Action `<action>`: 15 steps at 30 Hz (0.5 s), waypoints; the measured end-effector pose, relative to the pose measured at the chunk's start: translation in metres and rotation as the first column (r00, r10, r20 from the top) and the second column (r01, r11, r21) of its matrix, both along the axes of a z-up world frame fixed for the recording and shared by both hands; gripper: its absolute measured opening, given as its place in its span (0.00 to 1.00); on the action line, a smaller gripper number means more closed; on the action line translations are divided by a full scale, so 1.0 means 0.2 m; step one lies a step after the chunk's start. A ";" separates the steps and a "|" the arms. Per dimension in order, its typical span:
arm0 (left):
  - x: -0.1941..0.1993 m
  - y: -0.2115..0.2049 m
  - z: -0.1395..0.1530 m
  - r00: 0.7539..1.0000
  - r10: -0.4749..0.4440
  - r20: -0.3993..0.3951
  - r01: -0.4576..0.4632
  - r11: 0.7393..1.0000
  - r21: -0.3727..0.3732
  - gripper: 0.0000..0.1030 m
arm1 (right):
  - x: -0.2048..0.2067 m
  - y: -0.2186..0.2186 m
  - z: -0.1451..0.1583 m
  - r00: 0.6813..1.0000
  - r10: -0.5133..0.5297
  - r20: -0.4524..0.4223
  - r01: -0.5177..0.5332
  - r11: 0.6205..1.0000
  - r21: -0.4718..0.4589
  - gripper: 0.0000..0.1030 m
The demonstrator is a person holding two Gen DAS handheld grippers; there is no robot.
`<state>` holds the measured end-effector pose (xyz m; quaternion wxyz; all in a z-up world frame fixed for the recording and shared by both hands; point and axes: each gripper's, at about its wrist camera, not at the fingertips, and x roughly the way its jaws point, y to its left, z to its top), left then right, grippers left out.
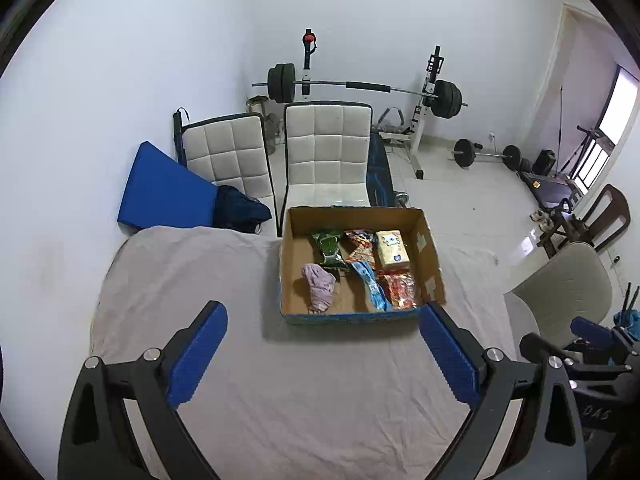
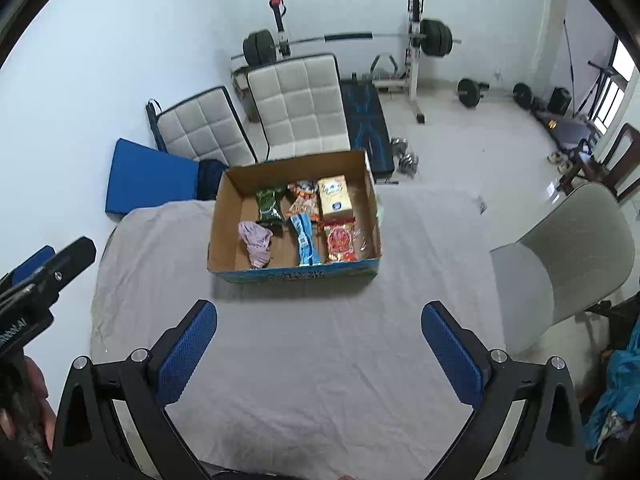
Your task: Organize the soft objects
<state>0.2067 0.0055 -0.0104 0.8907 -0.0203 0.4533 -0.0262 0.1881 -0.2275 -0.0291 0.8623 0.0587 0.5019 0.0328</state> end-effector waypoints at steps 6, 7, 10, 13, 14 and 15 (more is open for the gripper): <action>-0.08 -0.02 0.04 1.000 0.012 0.018 -0.012 0.999 0.034 0.95 | -0.13 0.01 0.15 0.999 0.033 0.032 -0.033 0.999 0.000 1.00; -0.08 -0.02 0.03 1.000 0.019 0.019 -0.020 0.999 0.039 0.95 | -0.15 0.01 0.16 0.999 0.033 0.034 -0.033 0.999 -0.002 1.00; -0.08 0.00 0.02 0.999 0.034 0.014 -0.034 0.999 0.022 0.95 | -0.17 0.01 0.19 0.998 0.034 0.048 -0.034 0.999 -0.010 1.00; -0.08 0.00 0.01 0.999 0.039 0.020 -0.039 0.999 0.016 0.95 | -0.15 0.01 0.19 0.998 0.022 0.065 -0.021 1.000 -0.019 1.00; -0.08 0.00 0.01 0.999 0.038 0.022 -0.039 0.999 0.017 0.96 | -0.14 0.01 0.19 0.997 0.017 0.073 -0.016 1.000 -0.025 1.00; -0.08 0.00 0.01 0.999 0.039 0.023 -0.039 0.999 0.016 1.00 | -0.14 0.00 0.19 0.997 0.014 0.079 -0.011 0.999 -0.032 1.00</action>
